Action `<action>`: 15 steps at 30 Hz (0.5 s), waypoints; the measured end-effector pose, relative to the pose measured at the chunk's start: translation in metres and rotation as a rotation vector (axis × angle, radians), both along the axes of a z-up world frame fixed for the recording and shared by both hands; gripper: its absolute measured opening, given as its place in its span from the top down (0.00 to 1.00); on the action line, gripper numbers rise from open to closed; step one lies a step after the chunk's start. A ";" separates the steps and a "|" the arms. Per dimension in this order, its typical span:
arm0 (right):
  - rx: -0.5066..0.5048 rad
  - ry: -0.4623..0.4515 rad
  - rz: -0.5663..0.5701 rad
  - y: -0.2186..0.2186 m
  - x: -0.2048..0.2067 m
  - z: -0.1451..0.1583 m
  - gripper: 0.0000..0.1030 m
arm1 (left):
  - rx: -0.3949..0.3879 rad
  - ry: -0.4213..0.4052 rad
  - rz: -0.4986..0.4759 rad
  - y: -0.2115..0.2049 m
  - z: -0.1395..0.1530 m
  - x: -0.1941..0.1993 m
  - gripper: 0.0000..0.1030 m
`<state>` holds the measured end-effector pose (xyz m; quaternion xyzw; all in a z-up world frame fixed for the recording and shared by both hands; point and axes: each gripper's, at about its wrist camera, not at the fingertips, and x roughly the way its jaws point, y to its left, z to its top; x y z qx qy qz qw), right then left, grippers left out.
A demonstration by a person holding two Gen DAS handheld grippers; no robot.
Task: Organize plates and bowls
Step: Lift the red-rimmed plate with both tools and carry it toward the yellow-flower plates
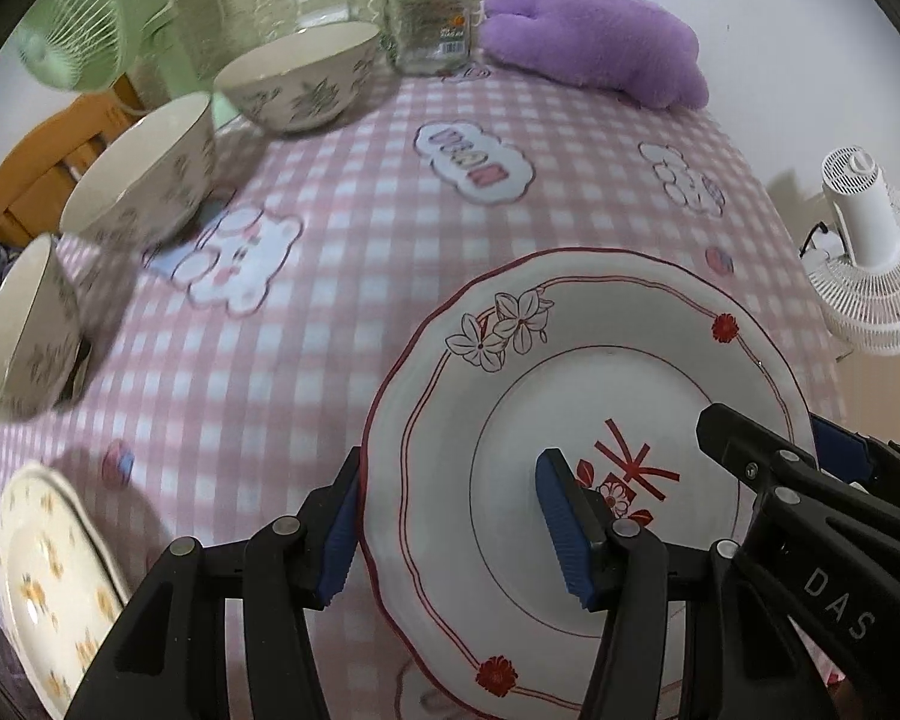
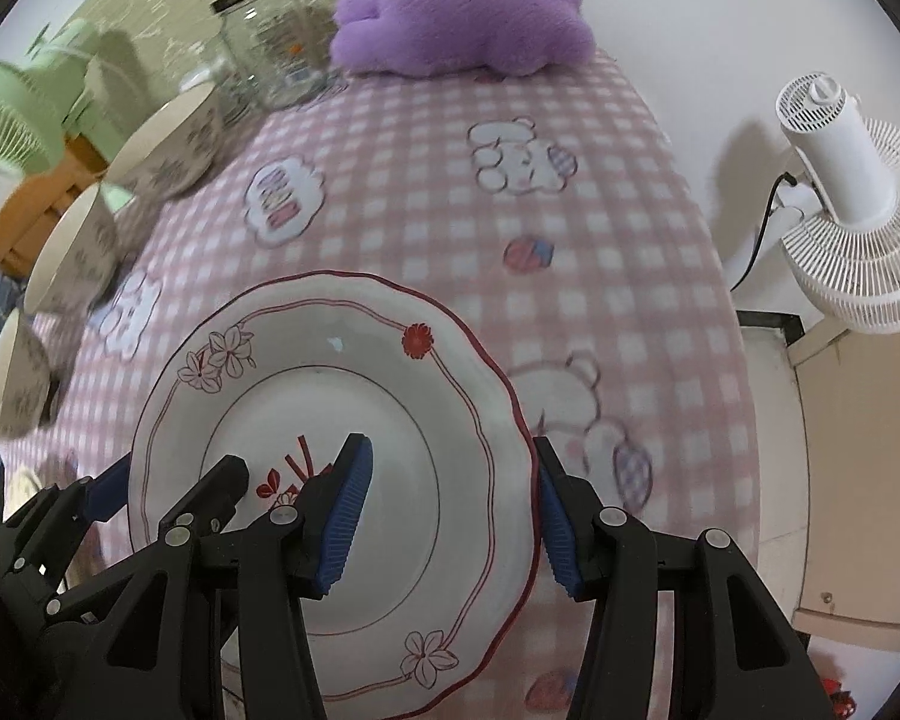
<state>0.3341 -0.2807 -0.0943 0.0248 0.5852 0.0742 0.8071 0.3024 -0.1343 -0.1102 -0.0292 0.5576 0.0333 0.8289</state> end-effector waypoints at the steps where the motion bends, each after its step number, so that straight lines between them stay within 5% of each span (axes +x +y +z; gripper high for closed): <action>1: -0.001 0.003 0.004 0.000 -0.005 0.000 0.46 | -0.004 0.002 0.001 0.000 -0.001 -0.005 0.45; 15: -0.017 -0.038 0.111 -0.004 -0.020 -0.001 0.49 | -0.013 -0.009 0.042 0.003 -0.003 -0.011 0.46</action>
